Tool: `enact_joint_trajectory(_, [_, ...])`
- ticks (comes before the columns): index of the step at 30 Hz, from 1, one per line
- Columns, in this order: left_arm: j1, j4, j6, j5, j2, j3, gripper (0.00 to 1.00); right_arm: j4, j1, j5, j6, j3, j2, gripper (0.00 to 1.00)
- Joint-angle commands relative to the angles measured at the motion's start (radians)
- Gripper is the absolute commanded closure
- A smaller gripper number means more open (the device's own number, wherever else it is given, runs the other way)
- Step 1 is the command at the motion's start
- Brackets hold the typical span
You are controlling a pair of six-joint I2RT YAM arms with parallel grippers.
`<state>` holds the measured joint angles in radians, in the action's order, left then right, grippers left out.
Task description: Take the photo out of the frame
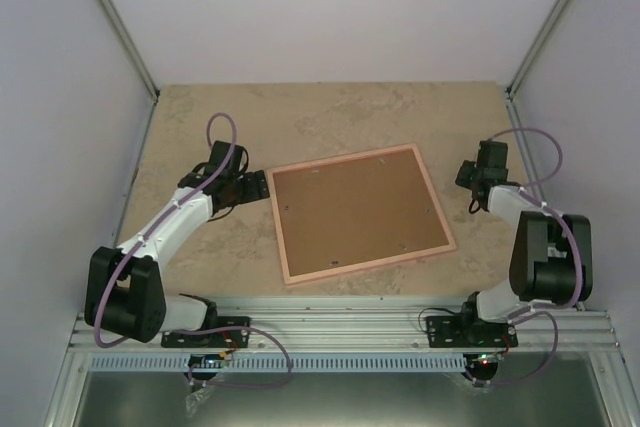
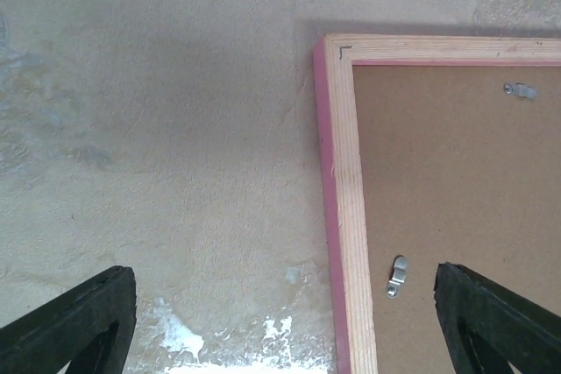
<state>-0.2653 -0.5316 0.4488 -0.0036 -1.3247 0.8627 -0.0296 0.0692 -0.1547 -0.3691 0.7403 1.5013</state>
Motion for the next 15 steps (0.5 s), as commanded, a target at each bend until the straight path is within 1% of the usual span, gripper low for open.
enact_joint_trajectory(1, [0.005,0.032,-0.038,-0.011,0.015,0.019,0.05,0.099,0.032,-0.023,0.144,0.037,0.066,1.00])
enact_joint_trajectory(5, [0.005,0.034,-0.038,0.004,0.009,0.021,0.05,0.139,0.054,0.024,0.206,0.040,0.132,1.00])
enact_joint_trajectory(12, [0.006,0.040,-0.038,0.046,0.012,0.018,0.04,0.120,0.072,0.101,0.252,0.089,0.239,0.96])
enact_joint_trajectory(15, [0.006,0.040,-0.039,0.057,0.010,0.016,0.04,0.119,0.074,0.109,0.268,0.092,0.260,0.90])
